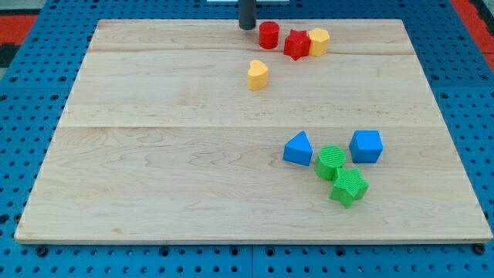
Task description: Push the yellow heart into the red blocks
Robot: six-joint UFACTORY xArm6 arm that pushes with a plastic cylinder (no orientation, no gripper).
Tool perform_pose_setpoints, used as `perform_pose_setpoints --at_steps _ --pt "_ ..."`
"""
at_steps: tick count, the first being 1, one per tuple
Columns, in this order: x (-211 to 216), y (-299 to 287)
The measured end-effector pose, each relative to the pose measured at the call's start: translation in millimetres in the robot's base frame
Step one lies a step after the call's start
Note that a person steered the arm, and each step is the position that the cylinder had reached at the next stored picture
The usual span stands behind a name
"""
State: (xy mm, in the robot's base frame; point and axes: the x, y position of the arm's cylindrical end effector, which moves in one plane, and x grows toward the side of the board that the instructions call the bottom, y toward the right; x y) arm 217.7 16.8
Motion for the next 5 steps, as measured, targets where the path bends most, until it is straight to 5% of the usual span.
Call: perform_pose_setpoints --at_steps 1,2,3,4,5 --pt "22 36" --pt "27 -33" --pt "87 -47" --pt "124 -14" --pt "112 45"
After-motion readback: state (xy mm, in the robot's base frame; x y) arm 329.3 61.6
